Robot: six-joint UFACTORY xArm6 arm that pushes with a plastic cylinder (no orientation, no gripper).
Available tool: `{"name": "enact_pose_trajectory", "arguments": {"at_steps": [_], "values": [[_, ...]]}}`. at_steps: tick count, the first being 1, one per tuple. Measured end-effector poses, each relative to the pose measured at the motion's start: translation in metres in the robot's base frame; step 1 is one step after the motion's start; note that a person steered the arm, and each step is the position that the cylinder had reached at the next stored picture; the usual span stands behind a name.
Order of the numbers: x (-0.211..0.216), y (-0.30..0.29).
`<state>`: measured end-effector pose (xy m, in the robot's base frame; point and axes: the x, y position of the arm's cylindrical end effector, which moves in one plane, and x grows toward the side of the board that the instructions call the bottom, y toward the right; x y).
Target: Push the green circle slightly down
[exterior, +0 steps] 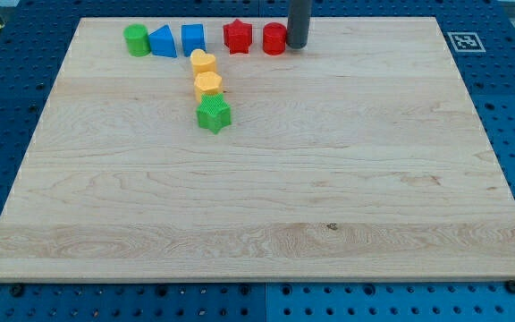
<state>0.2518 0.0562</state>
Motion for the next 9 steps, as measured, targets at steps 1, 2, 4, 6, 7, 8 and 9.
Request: {"name": "enact_pose_trajectory", "arguments": {"at_steps": [1, 2, 4, 6, 7, 8, 9], "values": [[-0.031, 0.026], [-0.06, 0.017], [-0.059, -0.107], [-0.059, -0.25], [-0.057, -0.25], [-0.021, -0.262], [0.016, -0.285]]}}
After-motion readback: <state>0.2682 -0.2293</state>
